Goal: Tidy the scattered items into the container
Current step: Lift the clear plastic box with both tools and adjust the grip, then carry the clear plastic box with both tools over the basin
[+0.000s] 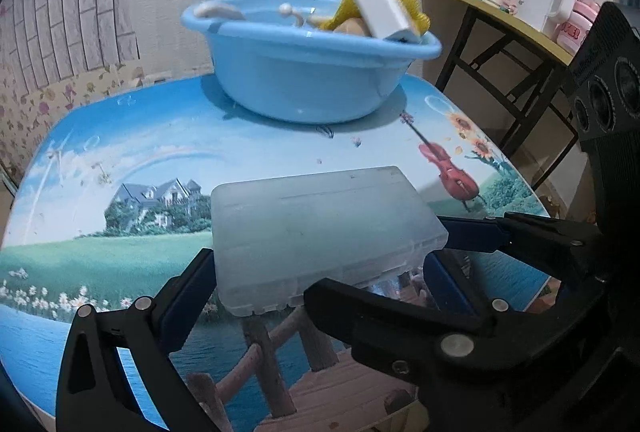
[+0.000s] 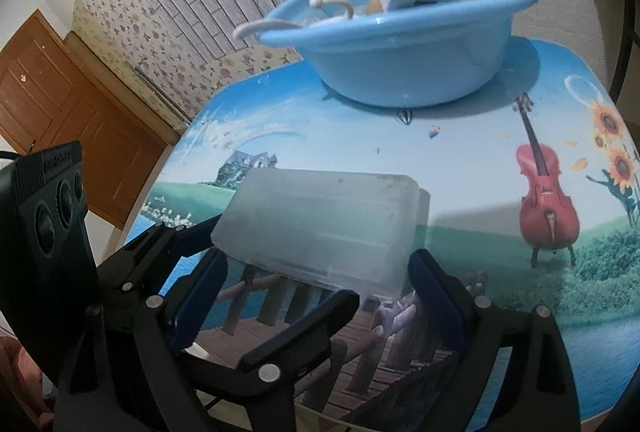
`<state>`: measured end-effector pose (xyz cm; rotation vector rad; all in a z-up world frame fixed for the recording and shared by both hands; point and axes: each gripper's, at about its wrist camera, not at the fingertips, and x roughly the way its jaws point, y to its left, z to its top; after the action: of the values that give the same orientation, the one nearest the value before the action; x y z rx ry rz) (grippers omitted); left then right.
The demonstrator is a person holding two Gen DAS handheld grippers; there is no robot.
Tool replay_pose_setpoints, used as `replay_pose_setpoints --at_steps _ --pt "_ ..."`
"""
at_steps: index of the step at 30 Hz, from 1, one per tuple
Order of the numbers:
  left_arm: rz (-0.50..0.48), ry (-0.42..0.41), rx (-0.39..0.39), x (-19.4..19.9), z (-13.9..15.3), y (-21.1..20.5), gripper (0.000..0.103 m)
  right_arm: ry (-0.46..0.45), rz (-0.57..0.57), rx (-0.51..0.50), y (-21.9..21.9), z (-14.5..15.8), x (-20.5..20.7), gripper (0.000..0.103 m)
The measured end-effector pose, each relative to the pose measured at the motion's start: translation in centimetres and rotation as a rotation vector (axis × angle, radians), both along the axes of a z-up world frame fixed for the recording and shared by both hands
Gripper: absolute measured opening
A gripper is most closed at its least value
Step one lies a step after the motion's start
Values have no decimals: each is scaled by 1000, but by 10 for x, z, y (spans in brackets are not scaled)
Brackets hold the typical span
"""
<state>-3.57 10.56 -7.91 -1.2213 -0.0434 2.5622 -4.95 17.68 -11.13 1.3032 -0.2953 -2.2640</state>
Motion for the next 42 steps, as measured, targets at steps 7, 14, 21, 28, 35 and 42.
replay_pose_setpoints --at_steps 7,14,21,28,35,42 --pt "3 82 -8 7 25 0 101 84 6 -7 1 27 8 94" --pt "4 103 -11 9 32 0 101 109 6 -12 2 36 11 94" --pt "-33 92 21 10 31 2 89 79 31 -57 3 34 11 92" --pt "-67 67 -90 13 11 7 102 81 26 54 1 20 10 92" --pt "-119 77 -80 18 -4 -26 103 91 32 -32 32 8 13 94" --pt "-229 100 -30 16 0 -52 103 156 147 24 34 7 19 94"
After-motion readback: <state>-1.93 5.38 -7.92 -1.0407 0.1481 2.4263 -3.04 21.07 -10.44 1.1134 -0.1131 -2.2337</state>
